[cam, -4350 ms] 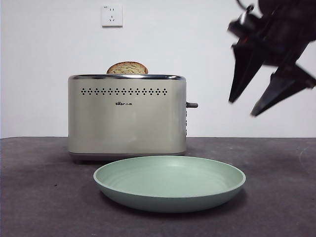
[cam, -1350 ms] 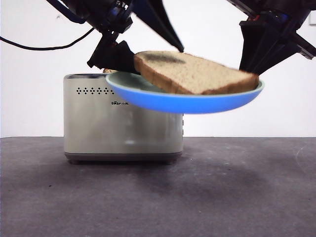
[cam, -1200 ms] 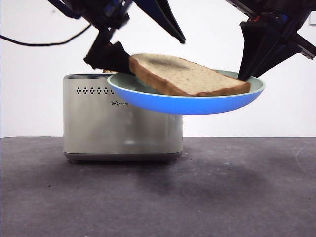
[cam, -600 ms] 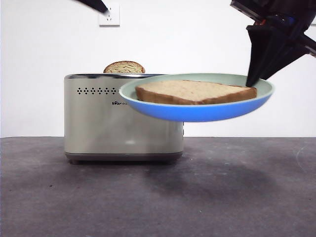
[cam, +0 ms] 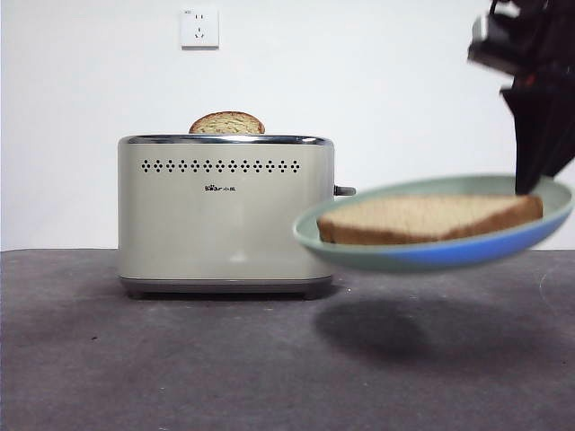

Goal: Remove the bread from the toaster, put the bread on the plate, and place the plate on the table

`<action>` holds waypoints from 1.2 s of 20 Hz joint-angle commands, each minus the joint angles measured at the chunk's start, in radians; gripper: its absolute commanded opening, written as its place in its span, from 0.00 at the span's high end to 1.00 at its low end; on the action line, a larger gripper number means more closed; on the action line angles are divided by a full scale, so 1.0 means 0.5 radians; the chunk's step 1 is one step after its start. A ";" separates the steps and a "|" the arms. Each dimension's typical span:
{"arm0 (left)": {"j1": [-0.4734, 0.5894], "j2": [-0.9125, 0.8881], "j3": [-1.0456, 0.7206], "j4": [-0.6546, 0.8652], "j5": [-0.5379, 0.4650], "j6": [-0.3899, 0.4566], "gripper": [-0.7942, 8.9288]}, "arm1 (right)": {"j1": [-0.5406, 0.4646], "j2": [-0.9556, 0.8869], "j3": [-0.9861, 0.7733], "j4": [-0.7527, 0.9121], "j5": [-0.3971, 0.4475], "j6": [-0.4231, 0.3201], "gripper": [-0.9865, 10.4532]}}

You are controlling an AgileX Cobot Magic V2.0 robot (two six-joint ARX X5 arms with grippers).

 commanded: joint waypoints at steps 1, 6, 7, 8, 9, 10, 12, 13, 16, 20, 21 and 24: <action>-0.005 -0.079 -0.005 0.014 -0.007 -0.002 0.49 | 0.005 0.143 -0.005 0.008 -0.036 -0.016 0.93; -0.005 -0.147 -0.005 -0.039 -0.016 -0.023 0.50 | 0.020 0.418 -0.007 0.126 -0.036 -0.031 0.93; -0.005 -0.147 -0.005 -0.058 -0.016 -0.023 0.50 | 0.020 0.454 -0.007 0.149 -0.036 -0.031 0.93; -0.005 -0.147 -0.005 -0.079 -0.016 -0.024 0.50 | 0.020 0.495 -0.007 0.172 -0.036 -0.032 0.93; -0.005 -0.146 -0.005 -0.091 -0.016 -0.024 0.50 | 0.020 0.533 -0.007 0.192 -0.035 -0.040 0.93; -0.005 -0.146 -0.005 -0.095 -0.016 -0.024 0.50 | 0.020 0.572 -0.007 0.207 -0.034 -0.050 0.93; -0.005 -0.147 -0.005 -0.096 -0.014 -0.024 0.50 | 0.020 0.643 -0.007 0.220 -0.029 -0.062 0.93; -0.005 -0.147 -0.005 -0.104 -0.011 -0.024 0.50 | 0.018 0.670 -0.007 0.224 -0.029 -0.063 0.93; -0.005 -0.147 -0.005 -0.112 -0.010 -0.024 0.50 | 0.015 0.689 -0.006 0.248 -0.017 -0.015 0.79; -0.005 -0.147 -0.005 -0.111 -0.010 -0.024 0.50 | 0.014 0.671 -0.006 0.251 -0.015 0.002 0.58; -0.005 -0.147 -0.005 -0.111 -0.010 -0.024 0.50 | 0.014 0.645 -0.006 0.253 -0.014 0.001 0.58; -0.005 -0.146 -0.005 -0.106 -0.011 -0.022 0.50 | 0.014 0.465 -0.001 0.280 -0.017 0.016 0.58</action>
